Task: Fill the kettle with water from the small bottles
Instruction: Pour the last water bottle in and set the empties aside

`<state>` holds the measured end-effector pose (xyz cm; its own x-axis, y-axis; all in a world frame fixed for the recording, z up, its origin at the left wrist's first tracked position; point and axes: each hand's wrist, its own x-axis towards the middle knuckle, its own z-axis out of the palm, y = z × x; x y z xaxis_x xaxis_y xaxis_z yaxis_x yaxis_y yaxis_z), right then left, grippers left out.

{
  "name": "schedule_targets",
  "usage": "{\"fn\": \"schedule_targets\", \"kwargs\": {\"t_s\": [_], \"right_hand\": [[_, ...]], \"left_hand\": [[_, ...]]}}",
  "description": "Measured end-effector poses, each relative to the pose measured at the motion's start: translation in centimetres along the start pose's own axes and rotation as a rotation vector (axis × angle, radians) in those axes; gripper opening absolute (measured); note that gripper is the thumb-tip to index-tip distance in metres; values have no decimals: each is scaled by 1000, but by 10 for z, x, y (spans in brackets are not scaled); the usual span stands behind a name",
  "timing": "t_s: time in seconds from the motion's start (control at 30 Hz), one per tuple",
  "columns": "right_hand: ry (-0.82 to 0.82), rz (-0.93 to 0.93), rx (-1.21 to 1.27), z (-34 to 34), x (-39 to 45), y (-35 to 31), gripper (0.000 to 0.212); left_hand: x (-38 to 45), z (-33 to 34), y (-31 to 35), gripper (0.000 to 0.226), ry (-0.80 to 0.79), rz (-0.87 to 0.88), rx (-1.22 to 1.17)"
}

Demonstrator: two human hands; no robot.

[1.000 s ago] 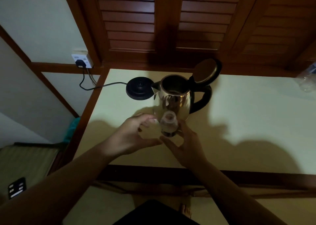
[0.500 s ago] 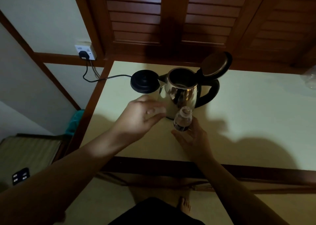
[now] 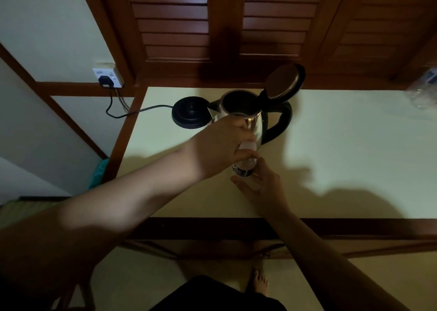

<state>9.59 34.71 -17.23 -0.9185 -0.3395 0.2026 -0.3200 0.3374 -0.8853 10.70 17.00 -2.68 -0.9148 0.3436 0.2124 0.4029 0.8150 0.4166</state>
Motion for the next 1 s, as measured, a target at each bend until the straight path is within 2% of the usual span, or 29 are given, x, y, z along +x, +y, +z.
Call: {"fn": "schedule_targets", "kwargs": {"t_s": [0.2,0.3,0.43,0.6,0.67,0.8,0.9,1.0], "right_hand": [[6,-16,31,-1,-1,-2,56],[-2,-8,66,0,-2,-3,57],[-4,-15,74,0,-1,-1,61],[14,-19,37,0,-1,-3,63],[5,-11,60,0,-1,-2,61],[-24,-7,87,-1,1,1,58],[-36,8,96,-2,0,2,60],[-29,17,114,-3,-1,0,64]], "left_hand": [[2,2,13,30,6,8,135],[6,-10,8,22,-118,-22,31],[12,-23,5,33,-233,-21,-8],[15,-12,14,38,-68,-121,139],[14,-8,16,39,-66,-141,165],[16,-17,19,15,-221,-55,193],[24,-32,11,20,-391,81,214],[23,-32,2,32,-350,17,71]]}}
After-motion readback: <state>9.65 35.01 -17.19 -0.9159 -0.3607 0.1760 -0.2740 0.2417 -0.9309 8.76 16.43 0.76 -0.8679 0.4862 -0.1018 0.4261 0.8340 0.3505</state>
